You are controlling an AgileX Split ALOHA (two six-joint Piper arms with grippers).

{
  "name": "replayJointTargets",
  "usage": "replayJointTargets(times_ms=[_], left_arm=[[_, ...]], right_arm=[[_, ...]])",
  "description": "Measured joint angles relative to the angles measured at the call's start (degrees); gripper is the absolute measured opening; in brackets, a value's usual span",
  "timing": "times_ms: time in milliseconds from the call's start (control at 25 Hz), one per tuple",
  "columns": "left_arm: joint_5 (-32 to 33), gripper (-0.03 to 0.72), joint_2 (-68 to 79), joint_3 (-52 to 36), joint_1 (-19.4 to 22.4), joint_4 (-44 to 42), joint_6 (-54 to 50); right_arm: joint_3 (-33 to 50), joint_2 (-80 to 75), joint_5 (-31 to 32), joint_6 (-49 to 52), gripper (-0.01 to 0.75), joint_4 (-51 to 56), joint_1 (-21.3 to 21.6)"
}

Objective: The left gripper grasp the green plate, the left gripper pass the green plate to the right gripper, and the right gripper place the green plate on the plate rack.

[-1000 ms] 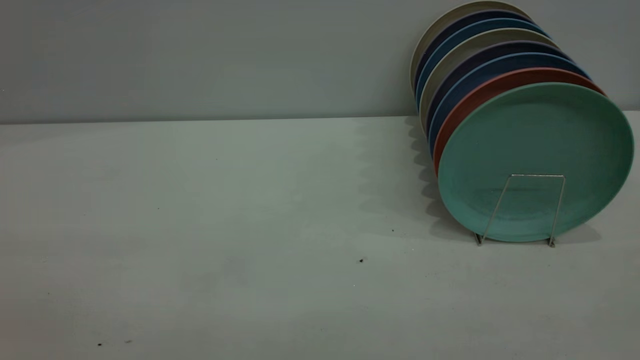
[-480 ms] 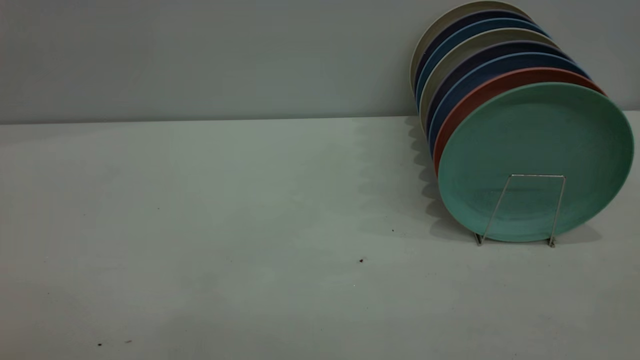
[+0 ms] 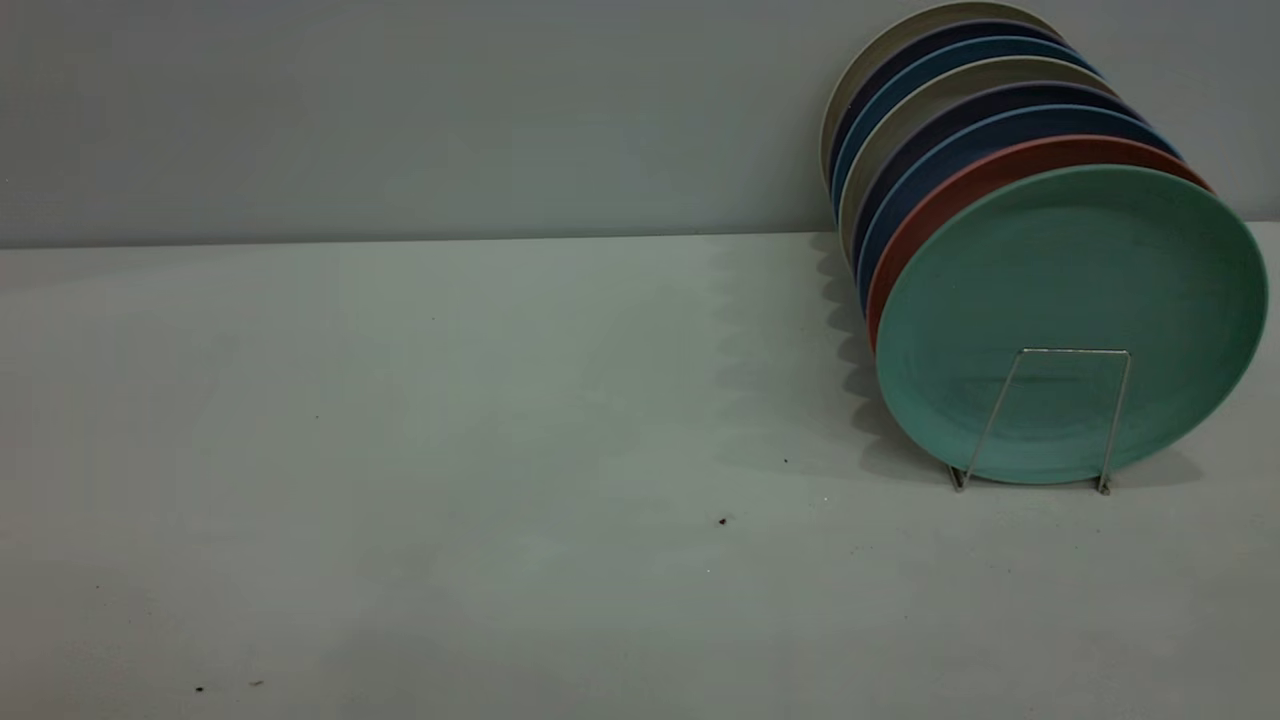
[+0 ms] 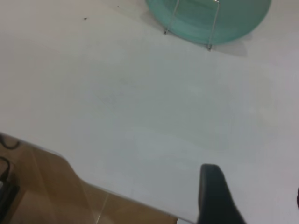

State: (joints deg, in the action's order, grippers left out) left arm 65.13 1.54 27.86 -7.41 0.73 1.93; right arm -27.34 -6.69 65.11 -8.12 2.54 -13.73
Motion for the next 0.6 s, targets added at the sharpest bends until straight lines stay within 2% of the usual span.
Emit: replayJointTargets(times_ms=[440, 600], left_arm=[[-0.1, 0.551, 0.0, 0.0, 0.0, 0.0, 0.0], [-0.1, 0.551, 0.0, 0.0, 0.6, 0.0, 0.0]], right_arm=[[0.0, 0.2, 0.0, 0.1, 0.431, 0.0, 0.3], [0.1, 2.4, 0.0, 0.1, 0.431, 0.1, 6.0]])
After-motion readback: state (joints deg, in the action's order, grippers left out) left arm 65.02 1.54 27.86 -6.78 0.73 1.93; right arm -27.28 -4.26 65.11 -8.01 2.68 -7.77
